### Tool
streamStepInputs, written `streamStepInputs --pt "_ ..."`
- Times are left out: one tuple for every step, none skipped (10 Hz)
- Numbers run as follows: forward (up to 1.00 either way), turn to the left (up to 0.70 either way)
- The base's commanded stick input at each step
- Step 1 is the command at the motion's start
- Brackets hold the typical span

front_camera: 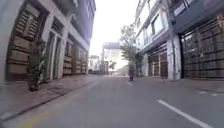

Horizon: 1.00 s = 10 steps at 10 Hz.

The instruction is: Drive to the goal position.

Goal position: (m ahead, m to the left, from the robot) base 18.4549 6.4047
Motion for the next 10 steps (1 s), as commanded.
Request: streamStepInputs --pt "1.0 0.0" --pt "1.0 0.0" --pt "1.0 0.0" --pt "1.0 0.0" --pt "1.0 0.0" --pt "1.0 0.0" --pt "1.0 0.0" --pt "1.0 0.0" --pt "1.0 0.0" --pt "1.0 0.0"
